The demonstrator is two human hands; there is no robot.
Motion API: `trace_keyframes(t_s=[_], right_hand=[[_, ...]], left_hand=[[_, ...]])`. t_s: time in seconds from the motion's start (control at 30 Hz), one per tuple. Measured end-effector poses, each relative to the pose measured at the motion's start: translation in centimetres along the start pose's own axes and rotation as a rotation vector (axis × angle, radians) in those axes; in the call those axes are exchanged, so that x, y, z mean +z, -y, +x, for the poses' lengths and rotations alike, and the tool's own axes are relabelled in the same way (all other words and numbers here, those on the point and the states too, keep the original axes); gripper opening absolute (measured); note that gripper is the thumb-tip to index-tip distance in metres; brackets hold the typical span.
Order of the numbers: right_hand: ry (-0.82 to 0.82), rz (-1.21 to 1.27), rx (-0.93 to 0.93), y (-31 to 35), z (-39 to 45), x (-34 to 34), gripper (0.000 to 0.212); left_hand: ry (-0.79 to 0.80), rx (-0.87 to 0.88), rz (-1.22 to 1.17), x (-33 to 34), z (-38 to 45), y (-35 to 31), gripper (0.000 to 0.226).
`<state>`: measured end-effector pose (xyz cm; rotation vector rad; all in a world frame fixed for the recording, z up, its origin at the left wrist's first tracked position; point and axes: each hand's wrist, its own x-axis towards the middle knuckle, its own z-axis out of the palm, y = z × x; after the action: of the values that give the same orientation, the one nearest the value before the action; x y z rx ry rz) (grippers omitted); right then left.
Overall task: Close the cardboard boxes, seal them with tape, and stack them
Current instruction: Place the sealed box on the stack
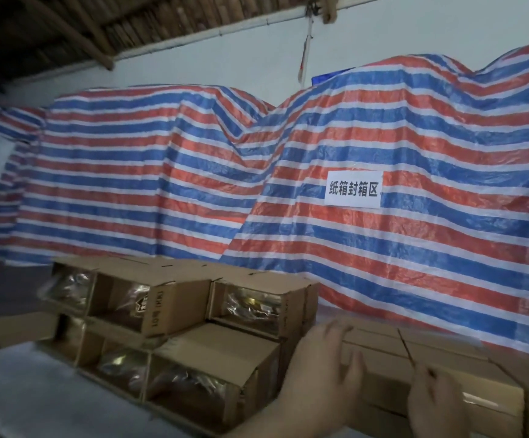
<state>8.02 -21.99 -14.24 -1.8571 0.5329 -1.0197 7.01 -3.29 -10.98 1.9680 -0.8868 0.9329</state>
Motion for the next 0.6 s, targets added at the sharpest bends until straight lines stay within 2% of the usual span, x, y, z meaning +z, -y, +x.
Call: trace_keyframes(t_s=[0.07, 0.13, 0.2, 0.27, 0.33, 0.4, 0.47, 0.6], right_hand=[[0.022, -0.008, -0.131, 2.1, -0.4, 0.2, 0.024], [0.016, 0.062, -0.278, 4.8, -1.3, 1.2, 0.018], [0.024, 0.170, -0.415, 7.9, -2.6, 2.6, 0.016], [0.095, 0.282, -0.503, 11.3, -4.1, 4.2, 0.012], [0.190, 0.301, -0.593, 14.1, -5.6, 6.1, 0.013], [0.287, 0.255, -0.659, 16.4, -7.1, 8.5, 0.023], [0.389, 0.207, -0.682, 18.3, -8.9, 11.2, 0.041], [0.645, 0.153, -0.649, 21.1, -13.1, 16.9, 0.073]], left_hand=[[-0.055, 0.080, 0.032, -3.9, 0.3, -0.1, 0.027], [-0.145, 0.055, 0.076, -7.7, 1.2, 0.7, 0.019], [-0.211, -0.018, 0.110, -11.2, 2.3, 2.3, 0.020], [-0.292, -0.058, 0.131, -15.0, 3.3, 4.5, 0.018], [-0.401, -0.104, 0.145, -18.6, 4.0, 7.3, 0.028], [-0.483, -0.231, 0.202, -21.5, 4.3, 10.5, 0.039], [-0.506, -0.392, 0.232, -23.8, 4.0, 13.5, 0.041], [-0.470, -0.495, 0.216, -26.4, 2.2, 18.0, 0.047]])
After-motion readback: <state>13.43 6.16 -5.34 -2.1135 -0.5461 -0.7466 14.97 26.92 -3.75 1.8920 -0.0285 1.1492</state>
